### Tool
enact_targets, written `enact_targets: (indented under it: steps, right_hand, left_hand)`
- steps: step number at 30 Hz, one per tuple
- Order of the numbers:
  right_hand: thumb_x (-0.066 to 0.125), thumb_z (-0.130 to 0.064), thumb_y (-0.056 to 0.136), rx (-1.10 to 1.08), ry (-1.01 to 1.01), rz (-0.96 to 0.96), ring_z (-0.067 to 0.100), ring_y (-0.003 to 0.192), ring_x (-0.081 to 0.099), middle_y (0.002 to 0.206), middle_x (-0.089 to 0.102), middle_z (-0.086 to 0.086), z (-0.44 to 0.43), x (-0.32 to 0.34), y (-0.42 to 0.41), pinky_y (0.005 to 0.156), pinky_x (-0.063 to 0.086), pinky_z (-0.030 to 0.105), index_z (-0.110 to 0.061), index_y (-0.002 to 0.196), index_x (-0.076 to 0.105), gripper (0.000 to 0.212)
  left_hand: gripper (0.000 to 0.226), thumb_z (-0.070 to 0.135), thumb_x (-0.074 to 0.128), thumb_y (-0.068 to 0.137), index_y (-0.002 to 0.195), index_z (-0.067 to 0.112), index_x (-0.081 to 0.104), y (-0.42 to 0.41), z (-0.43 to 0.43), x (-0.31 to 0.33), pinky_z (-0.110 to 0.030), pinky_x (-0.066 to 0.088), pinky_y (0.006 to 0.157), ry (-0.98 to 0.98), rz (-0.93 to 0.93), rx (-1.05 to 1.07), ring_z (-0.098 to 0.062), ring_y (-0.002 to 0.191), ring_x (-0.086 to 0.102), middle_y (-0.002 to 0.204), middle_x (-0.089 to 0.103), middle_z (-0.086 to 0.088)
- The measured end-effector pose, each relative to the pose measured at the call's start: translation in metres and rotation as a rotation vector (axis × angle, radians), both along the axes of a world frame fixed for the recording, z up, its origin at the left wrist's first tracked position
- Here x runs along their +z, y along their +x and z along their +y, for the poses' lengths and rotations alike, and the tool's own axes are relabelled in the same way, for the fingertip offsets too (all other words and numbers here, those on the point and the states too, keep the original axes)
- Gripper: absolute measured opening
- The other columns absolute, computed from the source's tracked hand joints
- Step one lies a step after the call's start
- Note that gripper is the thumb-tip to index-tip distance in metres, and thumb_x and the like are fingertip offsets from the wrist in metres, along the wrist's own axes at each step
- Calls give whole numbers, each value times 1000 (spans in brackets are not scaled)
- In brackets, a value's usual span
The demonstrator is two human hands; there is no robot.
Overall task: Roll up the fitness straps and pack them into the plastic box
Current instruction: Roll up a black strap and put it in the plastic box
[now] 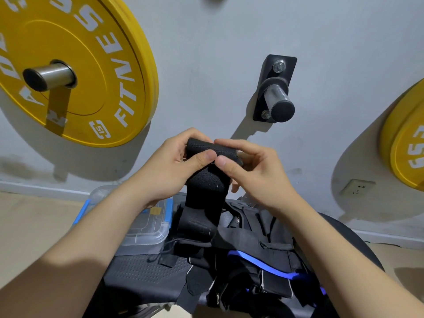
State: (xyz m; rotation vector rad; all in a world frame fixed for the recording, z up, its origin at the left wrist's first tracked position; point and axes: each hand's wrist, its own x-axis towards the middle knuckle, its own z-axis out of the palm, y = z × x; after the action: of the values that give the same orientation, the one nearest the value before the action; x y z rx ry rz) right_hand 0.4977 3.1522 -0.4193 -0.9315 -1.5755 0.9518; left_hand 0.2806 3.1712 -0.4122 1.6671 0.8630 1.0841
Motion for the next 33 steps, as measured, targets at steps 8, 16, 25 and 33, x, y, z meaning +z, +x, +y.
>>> enact_targets:
  steps: [8,16,25,33]
  right_hand:
    - [86,-2,89,-44,-24,120,13,82,74,104,83,6,-3,2,3,66,57,24,-14,117,80,31]
    - [86,-19,91,-43,-65,69,18,69,66,90,74,13,-4,6,7,59,56,32,-16,115,81,24]
    - [86,-8,89,-59,-87,160,16,57,65,85,80,5,2,6,4,57,54,23,-9,101,81,13]
    - [95,-16,77,-94,26,84,16,76,67,96,81,2,5,1,4,70,58,34,-19,97,76,28]
  left_hand:
    - [23,26,71,105,127,24,72,4,-3,2,-30,62,93,45,-33,38,-17,108,77,114,81,-2]
    - [34,3,86,88,113,27,82,-7,-1,4,-30,65,86,82,-10,8,-24,99,82,112,81,2]
    - [35,11,87,88,119,27,79,-5,-2,0,-25,62,89,43,53,35,-13,105,79,117,80,5]
    - [33,41,73,96,122,21,71,-5,-9,2,-32,63,84,-61,14,-16,-20,103,78,112,80,-7]
